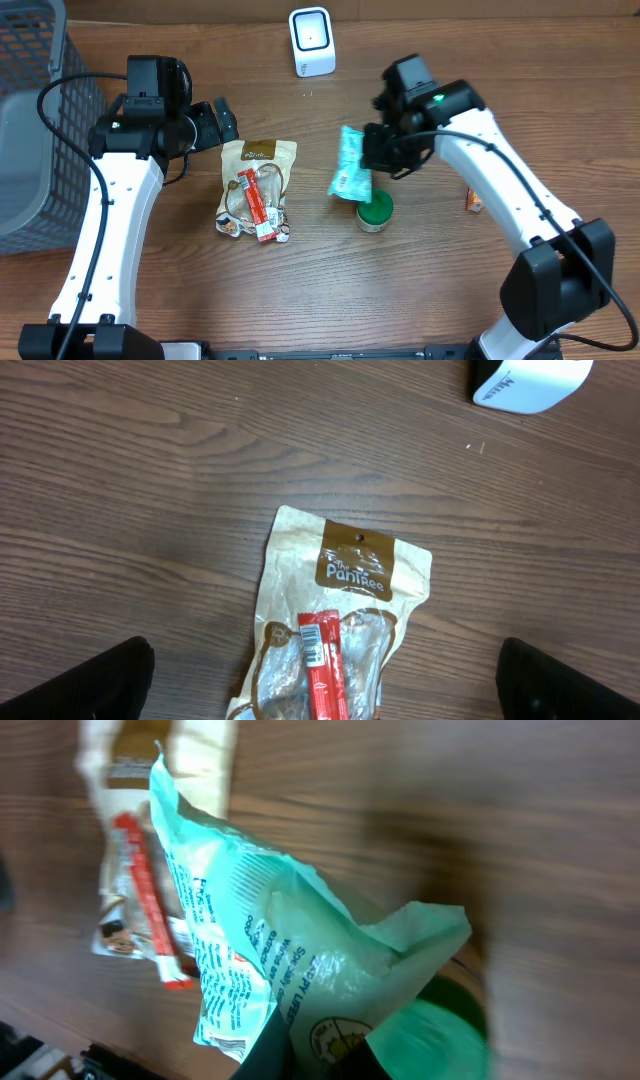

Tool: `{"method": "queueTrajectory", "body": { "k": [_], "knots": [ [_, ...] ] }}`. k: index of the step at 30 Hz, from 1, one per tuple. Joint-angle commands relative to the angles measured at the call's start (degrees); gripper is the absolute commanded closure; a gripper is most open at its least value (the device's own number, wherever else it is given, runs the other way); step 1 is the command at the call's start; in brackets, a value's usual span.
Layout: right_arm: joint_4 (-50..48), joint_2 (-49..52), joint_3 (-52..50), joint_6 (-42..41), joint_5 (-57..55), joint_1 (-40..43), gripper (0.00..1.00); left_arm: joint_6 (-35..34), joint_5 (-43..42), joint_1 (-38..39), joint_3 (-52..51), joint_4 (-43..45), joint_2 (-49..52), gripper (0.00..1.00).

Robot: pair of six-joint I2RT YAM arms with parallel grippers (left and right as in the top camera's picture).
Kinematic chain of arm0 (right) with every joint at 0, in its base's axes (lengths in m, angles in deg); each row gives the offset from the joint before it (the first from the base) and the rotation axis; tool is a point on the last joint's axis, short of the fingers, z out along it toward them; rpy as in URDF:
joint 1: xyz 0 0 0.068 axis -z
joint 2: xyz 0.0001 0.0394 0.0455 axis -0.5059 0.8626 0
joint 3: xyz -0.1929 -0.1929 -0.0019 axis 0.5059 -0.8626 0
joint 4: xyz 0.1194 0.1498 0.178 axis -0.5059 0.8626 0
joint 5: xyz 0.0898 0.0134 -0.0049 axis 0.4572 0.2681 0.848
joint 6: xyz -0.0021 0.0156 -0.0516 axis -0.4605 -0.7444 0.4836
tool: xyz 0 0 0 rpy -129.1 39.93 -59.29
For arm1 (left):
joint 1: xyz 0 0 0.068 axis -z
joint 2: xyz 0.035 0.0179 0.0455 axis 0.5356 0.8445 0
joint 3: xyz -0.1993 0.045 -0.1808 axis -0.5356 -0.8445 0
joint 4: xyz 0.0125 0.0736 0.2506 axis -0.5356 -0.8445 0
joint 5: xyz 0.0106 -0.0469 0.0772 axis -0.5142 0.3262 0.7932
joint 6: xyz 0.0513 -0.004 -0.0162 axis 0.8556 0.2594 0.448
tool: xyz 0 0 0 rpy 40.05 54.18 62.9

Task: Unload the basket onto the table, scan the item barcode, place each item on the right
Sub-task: 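Move the teal bag left beside the brown bag and release it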

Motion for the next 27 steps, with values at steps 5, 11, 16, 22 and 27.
{"method": "queueTrajectory", "body": {
  "k": [5, 11, 16, 22, 27],
  "knots": [
    [-5.9, 0.2, -0.7, -0.3, -4.3, -7.9, 0.96, 1.5, 0.1, -0.2, 0.4, 0.1, -0.4, 0.00],
    [-12.2, 0.2, -4.0, -4.3, -9.1, -13.9, 0.96, 1.5, 0.2, -0.2, 0.4, 0.1, -0.4, 0.00],
    [-17.0, 0.3, -7.5, -4.3, -12.3, -16.6, 0.96, 1.5, 0.2, -0.2, 0.4, 0.1, -0.4, 0.00],
    [-20.9, 0.3, -11.1, -4.3, -13.1, -16.9, 0.96, 1.5, 0.2, -0.2, 0.4, 0.1, -0.4, 0.00],
    [-24.6, 0.5, -14.8, -4.3, -13.1, -16.9, 0.96, 1.5, 0.2, -0.2, 0.4, 0.1, -0.4, 0.00]
  ]
}}
